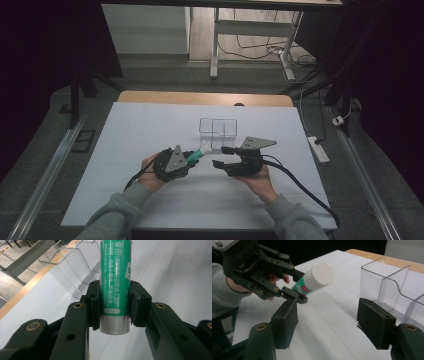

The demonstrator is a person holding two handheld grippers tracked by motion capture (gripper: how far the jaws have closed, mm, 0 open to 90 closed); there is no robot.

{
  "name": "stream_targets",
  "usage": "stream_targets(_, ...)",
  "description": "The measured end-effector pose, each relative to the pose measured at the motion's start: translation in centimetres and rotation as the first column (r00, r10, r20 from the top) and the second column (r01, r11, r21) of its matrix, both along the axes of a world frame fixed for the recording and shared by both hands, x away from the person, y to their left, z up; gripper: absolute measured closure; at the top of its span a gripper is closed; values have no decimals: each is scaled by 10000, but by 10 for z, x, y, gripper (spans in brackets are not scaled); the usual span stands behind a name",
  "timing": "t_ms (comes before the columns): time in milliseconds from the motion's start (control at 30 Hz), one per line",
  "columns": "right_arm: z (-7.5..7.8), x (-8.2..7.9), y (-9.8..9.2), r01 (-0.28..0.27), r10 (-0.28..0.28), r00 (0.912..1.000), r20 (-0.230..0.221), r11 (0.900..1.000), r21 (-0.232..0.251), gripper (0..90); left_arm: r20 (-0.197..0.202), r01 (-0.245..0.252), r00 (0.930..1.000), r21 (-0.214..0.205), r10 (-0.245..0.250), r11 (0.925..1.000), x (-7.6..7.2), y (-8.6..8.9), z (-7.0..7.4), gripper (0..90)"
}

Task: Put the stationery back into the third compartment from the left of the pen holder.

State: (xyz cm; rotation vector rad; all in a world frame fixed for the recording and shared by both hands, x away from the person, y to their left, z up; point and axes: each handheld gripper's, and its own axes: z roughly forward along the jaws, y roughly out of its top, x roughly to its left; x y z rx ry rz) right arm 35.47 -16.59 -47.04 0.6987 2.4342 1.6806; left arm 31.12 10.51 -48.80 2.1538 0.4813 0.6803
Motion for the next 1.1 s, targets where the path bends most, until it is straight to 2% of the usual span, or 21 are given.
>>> stream_targets(167,-2,-2,4,2,0,10000,-62,9997,253,343,155,101,9998,-54,-100,9999,-2,-6,0,649)
stream_targets(500,-3,-6,12,-53,54,10000,-18,9992,384,366,222,201,9996,-174,-197,9996,-4,-16,-2,648)
stream_targets(633,-5,-5,13,-20,27,9999,-136,9987,505,385,213,244,9995,-164,-241,9996,-6,-19,-4,648)
stream_targets(767,-6,-4,14,10,22,9993,-364,9960,891,444,176,341,9993,-58,-339,9994,-7,-24,-6,648)
stream_targets(867,-6,-4,14,152,-128,9996,-258,9953,953,552,162,328,9993,82,-329,9994,-7,-26,-7,648)
stream_targets(967,-6,-3,13,-48,112,9986,-509,9921,1255,617,130,272,9995,345,-277,9990,-6,-28,-10,647)
stream_targets(1100,-7,-4,15,-174,255,9980,-571,9901,1393,644,9,309,9995,397,-310,9987,-4,-29,-11,645)
